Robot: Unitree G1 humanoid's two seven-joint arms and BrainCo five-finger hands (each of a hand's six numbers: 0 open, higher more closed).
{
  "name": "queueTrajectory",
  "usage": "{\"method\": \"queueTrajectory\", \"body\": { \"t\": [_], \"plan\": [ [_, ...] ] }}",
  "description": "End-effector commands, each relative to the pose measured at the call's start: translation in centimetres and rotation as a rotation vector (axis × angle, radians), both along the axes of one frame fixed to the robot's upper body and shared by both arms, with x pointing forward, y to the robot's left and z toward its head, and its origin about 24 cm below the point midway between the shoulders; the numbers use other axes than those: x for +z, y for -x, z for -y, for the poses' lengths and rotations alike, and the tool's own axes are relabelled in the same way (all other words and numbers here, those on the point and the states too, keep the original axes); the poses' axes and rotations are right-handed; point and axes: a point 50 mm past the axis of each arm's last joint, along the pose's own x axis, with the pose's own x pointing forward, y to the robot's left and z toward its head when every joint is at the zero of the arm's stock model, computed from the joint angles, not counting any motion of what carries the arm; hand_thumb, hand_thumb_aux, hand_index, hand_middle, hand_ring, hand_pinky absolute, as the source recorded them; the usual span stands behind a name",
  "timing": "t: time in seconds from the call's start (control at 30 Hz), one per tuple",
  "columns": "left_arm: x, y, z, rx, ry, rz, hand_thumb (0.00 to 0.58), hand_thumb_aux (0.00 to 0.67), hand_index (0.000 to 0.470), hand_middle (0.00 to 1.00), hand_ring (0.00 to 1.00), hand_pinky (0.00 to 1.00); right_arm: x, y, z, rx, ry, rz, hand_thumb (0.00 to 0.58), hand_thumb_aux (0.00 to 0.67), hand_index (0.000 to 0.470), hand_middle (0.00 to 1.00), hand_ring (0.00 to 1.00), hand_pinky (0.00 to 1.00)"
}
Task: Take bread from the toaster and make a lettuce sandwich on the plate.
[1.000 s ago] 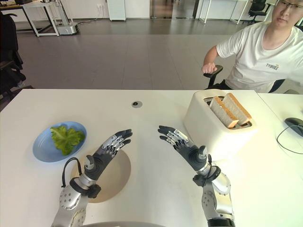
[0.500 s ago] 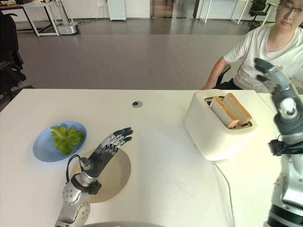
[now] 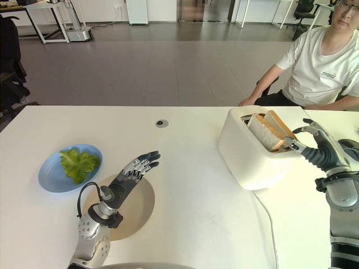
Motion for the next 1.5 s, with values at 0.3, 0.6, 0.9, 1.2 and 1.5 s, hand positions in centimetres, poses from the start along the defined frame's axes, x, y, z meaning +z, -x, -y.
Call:
{"method": "queueTrajectory", "body": {
  "t": [0.3, 0.6, 0.9, 1.2, 1.5],
  "plan": [
    [-0.1, -0.2, -0.1, 0.002, -0.024, 0.011, 0.000, 0.000, 0.000, 0.00, 0.00, 0.00, -1.7, -1.0, -2.2, 0.105, -0.095, -0.057, 0.574, 0.602, 0.422, 0.00, 0.00, 0.00],
    [-0.2, -0.3, -0.2, 0.002, -0.030, 0.012, 0.000, 0.000, 0.000, 0.00, 0.00, 0.00, -2.6, -1.0, -1.7, 0.082, -0.081, -0.093, 0.530, 0.473, 0.332, 0.00, 0.00, 0.00],
    [-0.2, -0.5, -0.3, 0.003, -0.028, 0.017, 0.000, 0.000, 0.000, 0.00, 0.00, 0.00, -2.5, -1.1, -1.3, 0.077, -0.096, -0.066, 0.580, 0.670, 0.470, 0.00, 0.00, 0.00],
    [0.6, -0.6, -1.3, 0.052, -0.017, 0.055, 0.000, 0.000, 0.000, 0.00, 0.00, 0.00, 0.4, -1.4, -1.8, 0.130, -0.237, 0.134, 0.580, 0.670, 0.470, 0.00, 0.00, 0.00],
    [4.8, -1.3, -10.1, 0.378, -0.313, 0.149, 0.000, 0.000, 0.000, 0.00, 0.00, 0.00, 8.1, 0.8, -5.0, 0.492, -0.612, 0.426, 0.580, 0.670, 0.470, 0.00, 0.00, 0.00]
  ]
}}
